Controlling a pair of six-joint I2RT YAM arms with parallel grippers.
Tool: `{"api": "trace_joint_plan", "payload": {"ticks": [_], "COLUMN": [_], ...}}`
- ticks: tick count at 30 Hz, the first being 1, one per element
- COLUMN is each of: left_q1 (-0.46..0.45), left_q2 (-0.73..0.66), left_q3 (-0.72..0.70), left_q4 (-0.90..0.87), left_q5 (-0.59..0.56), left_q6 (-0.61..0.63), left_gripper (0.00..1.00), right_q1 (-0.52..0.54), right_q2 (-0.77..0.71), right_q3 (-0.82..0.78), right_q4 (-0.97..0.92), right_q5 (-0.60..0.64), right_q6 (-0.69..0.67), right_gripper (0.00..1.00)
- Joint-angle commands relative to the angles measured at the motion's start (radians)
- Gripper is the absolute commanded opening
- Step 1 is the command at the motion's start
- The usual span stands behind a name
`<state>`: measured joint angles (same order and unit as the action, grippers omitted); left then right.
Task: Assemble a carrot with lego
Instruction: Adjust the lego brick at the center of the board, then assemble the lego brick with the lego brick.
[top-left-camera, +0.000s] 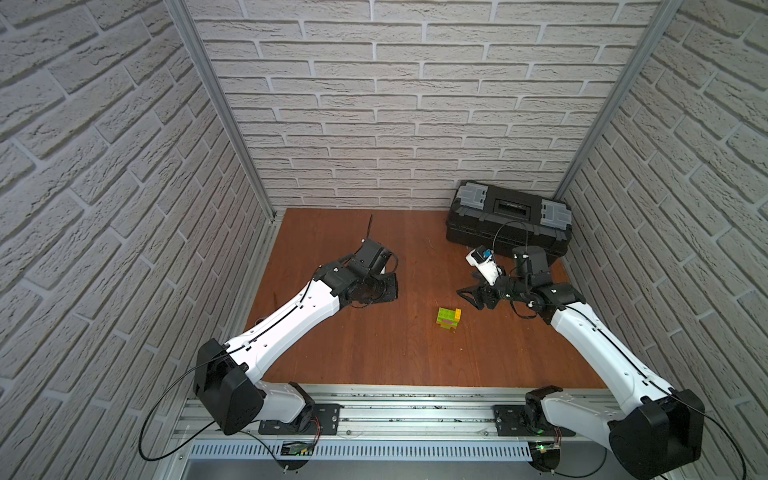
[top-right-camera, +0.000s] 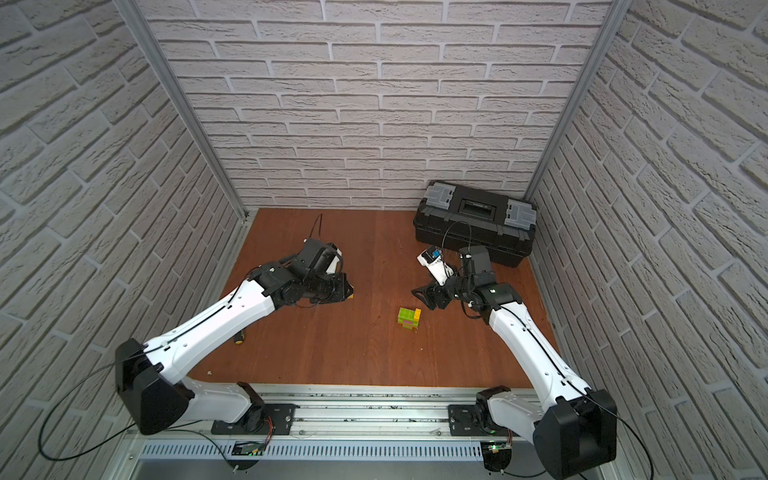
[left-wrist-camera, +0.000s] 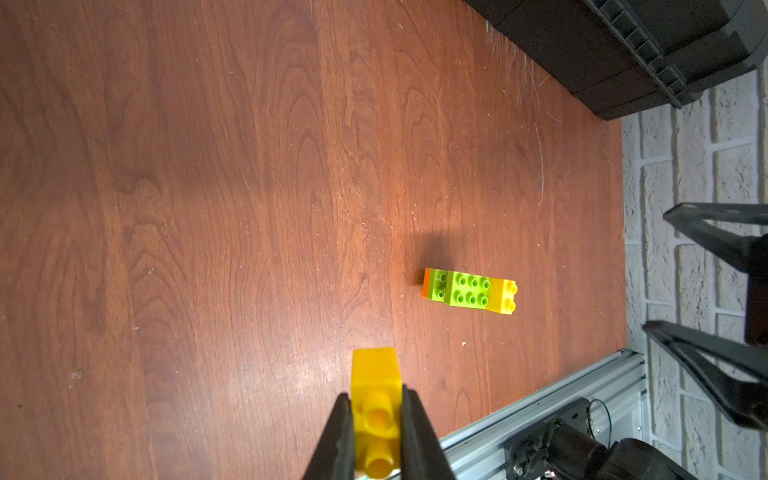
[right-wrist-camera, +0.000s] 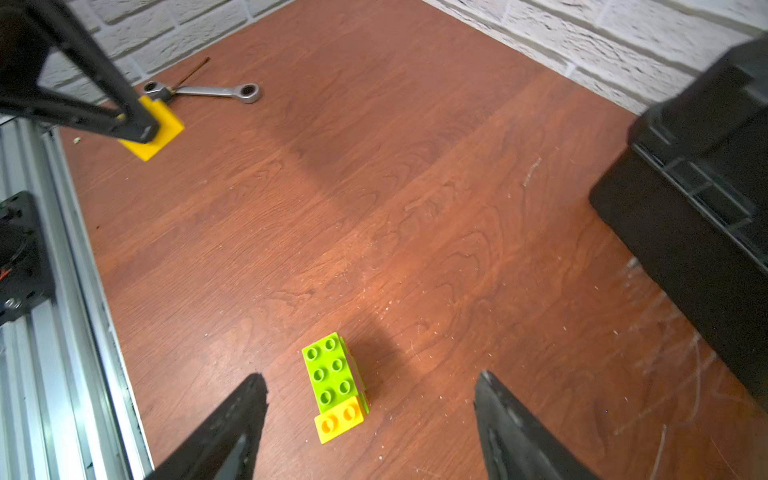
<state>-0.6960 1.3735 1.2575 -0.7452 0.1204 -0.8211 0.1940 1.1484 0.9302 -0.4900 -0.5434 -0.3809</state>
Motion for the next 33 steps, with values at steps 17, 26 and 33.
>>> {"api": "trace_joint_plan", "payload": {"ticks": [17,26,33], "left_q1": [0.026,-0.006,-0.030], "left_q2": [0.210,0.256,0.296], "left_q3": [0.083,0.128,0.159], "left_q4": [0.187,0.198,0.184], "left_q5": [0.318,0.315,0.310], "left_q6": [0.052,0.028,0.029], "left_gripper": [0.00,0.00,0.00], "right_q1": [0.071,0.053,0.027], "right_q2": [-0.047,-0.088,0.072], "right_q3": [-0.217,-0.199,0.104], "right_q4": [0.065,0.268,-0.197], "right_q5": [-0.019,0.212,0.302], "right_q6": [-0.101,0.291,0.578], "right_gripper": [0.68,0.69,0.69]}}
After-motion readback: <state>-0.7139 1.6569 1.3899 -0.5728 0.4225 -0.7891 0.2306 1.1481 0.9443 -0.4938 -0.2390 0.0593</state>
